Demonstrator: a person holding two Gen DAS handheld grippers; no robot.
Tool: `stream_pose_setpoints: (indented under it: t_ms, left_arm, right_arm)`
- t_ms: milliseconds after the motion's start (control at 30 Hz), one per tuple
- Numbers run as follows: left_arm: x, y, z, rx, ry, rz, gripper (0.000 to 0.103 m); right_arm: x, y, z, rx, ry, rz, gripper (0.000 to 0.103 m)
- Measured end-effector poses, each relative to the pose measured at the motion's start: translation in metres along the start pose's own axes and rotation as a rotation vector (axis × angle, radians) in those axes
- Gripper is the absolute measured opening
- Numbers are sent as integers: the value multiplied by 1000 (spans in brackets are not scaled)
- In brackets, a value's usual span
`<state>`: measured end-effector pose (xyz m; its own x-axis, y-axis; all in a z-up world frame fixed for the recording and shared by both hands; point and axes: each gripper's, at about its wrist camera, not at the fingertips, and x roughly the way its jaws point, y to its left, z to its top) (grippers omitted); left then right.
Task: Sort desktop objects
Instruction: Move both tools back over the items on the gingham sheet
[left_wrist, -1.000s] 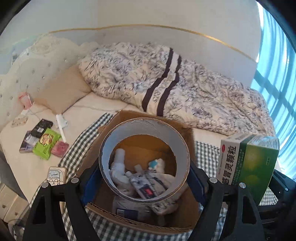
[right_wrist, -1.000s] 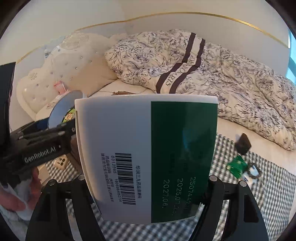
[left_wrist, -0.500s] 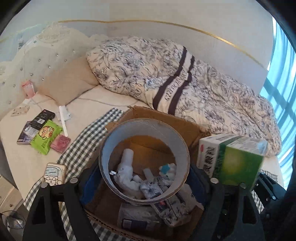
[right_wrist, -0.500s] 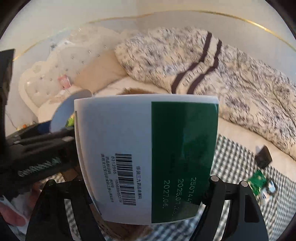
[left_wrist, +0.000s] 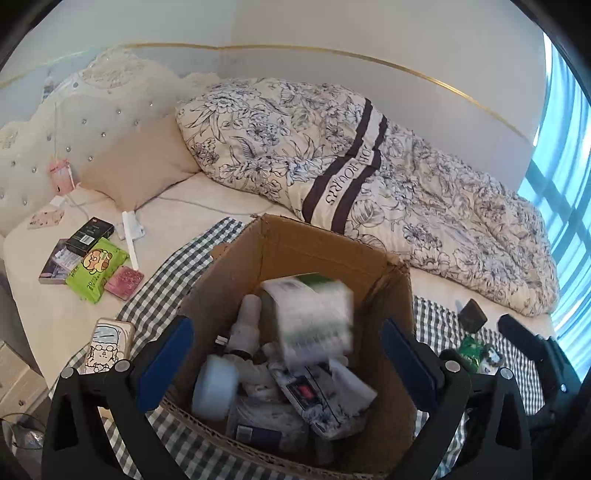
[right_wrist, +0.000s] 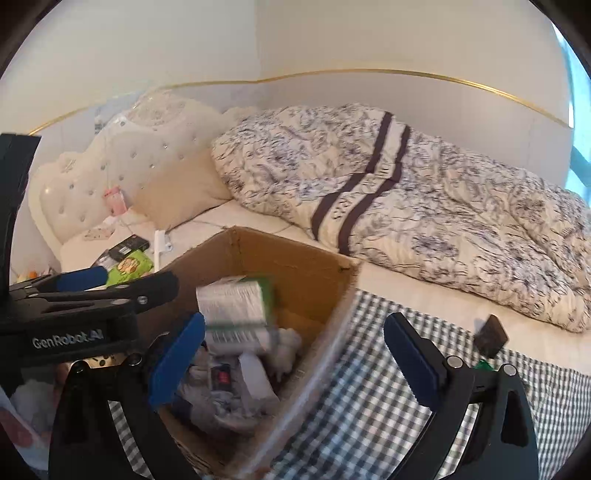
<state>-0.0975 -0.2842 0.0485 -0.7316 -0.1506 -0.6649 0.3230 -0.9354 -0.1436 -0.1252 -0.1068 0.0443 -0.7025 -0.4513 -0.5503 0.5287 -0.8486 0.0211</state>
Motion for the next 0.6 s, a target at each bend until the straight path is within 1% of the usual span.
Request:
stream_pose_setpoints:
  t_ms: [100,267,433,600]
  left_arm:
    - [-3,-12,-7,10,6,-18,103]
    - [-4,-43,-21,11,11,-27,103]
    - [2,-88,-37,41,36,-84,103]
    - [18,-138,-53,100,69,-124,103]
  right_arm:
    - [-10,-21,-11,27,0,-45,98]
    - [-25,-72,-38,68,49,-139,98]
    - [-47,-146,-62,159,83,-241,98]
    - [-63,-224,-84,318,94,-308,96]
